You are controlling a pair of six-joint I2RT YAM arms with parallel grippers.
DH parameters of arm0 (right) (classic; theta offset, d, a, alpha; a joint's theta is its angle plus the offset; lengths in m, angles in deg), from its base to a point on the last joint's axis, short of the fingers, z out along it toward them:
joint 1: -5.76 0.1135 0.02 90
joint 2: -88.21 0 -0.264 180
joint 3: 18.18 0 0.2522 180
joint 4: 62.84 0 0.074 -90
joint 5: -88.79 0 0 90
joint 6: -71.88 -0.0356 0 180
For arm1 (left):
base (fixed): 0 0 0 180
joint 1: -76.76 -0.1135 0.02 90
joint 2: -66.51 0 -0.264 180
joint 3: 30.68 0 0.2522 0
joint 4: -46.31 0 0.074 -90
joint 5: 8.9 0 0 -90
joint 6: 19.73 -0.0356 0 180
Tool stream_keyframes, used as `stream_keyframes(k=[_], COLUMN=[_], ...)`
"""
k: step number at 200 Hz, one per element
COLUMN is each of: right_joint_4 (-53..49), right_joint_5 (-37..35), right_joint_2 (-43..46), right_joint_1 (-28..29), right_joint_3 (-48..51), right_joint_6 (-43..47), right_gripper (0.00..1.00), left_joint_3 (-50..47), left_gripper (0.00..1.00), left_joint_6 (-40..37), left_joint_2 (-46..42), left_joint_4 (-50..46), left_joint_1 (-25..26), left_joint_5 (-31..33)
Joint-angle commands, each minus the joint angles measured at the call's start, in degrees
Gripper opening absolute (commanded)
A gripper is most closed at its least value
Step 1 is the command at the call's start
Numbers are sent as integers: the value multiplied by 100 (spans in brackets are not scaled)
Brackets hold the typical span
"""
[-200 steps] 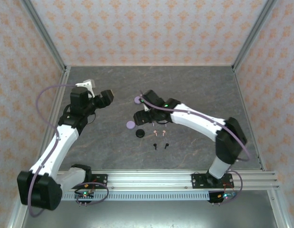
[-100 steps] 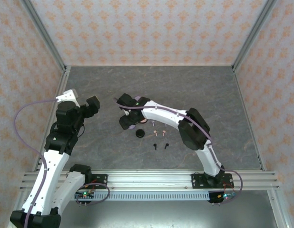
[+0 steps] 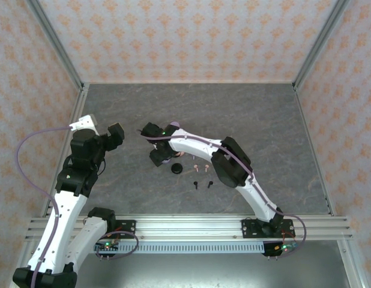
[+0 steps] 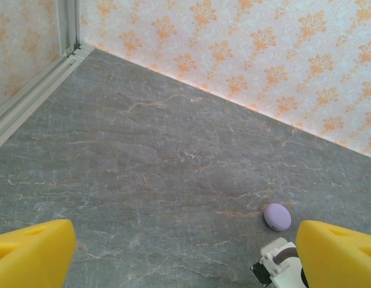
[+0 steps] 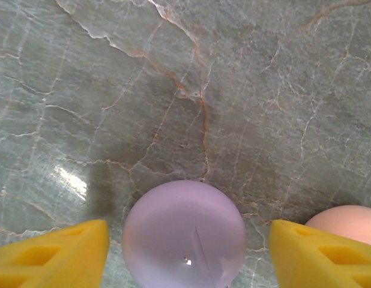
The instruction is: Insert the wireless bluetooth earbuds into the charging case
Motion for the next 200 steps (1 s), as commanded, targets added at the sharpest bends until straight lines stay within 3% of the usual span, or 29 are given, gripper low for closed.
stream_keyframes(k=[1,71,105,154,200], right_joint_4=[-279,-359,-192,682,1996], right_joint_5=[-181,-54,-175,-267,-392], right_joint_2=[-181,-291,128,1636,3616], right_joint_1=[19,21,20,-26,-101], right_joint_3=[-203,-218,123,1194,2702], right_joint_6=[51,57,110,438,1058], right_gripper=[67,53,50,48,42], left_joint_3=[-34,-25,15,160,504], left_gripper=[94,95,95,95,94], left_joint_6=[-49,-46,-80,-180,-230], left_joint_2=[-68,-42,-50,-40,91], left_joint_4=[-80,-62,-80,-36,86], left_joint_1=[-29,-31,-29,-29,-29], left_joint_5=[135,107,50,-414,-1544])
